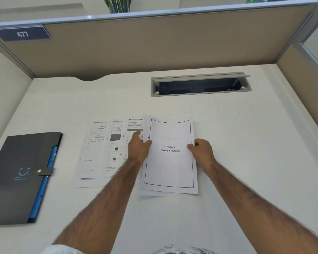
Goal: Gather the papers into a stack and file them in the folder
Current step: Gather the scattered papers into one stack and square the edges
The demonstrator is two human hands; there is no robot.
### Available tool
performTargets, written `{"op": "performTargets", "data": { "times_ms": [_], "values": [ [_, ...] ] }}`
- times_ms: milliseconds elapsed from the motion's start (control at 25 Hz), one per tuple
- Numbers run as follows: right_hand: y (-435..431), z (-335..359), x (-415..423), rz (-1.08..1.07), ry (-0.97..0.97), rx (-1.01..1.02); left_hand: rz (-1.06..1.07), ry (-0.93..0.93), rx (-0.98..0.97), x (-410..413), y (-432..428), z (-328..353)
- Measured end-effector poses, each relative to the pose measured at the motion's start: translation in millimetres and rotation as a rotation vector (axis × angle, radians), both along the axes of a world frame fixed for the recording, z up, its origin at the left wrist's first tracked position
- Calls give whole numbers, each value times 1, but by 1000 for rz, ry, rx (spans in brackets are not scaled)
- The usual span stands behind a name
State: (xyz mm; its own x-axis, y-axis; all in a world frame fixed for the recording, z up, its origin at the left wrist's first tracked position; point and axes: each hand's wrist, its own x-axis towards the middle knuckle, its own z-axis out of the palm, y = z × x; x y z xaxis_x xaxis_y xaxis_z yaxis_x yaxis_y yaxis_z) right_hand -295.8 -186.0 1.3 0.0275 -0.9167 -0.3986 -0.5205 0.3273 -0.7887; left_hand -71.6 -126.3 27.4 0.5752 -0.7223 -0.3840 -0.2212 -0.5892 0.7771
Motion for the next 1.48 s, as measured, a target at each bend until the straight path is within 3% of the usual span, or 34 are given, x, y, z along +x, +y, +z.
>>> {"op": "performTargets", "data": {
  "times_ms": [120,240,320,440,560,720,920,1240,1360,1480],
  "values": [
    [2,7,-4,-32,-64,11,-123,28,-60,-2,1,11],
    [6,22,-18,-146,-229,9,-132,210,-209,-2,4,38],
    [7,44,-32,-235,-469,65,-144,363,-341,-2,7,62],
    [8,81,-43,-71,-801,171,-184,489,-511,-6,9,97],
    [16,118,-34,-48,-902,2,-250,473,-602,-20,12,125],
    [23,142,-27,-23,-824,-243,-220,393,-684,-25,19,146],
    [34,111,-27,75,-587,-136,-120,354,-474,-27,29,103],
    [36,85,-4,-93,-448,-106,-169,134,-325,-7,40,65],
    [28,72,7,-118,-477,-16,-61,-95,-165,53,57,33],
    [26,53,21,-117,-474,87,-23,-441,160,121,85,-7]
  ]
}}
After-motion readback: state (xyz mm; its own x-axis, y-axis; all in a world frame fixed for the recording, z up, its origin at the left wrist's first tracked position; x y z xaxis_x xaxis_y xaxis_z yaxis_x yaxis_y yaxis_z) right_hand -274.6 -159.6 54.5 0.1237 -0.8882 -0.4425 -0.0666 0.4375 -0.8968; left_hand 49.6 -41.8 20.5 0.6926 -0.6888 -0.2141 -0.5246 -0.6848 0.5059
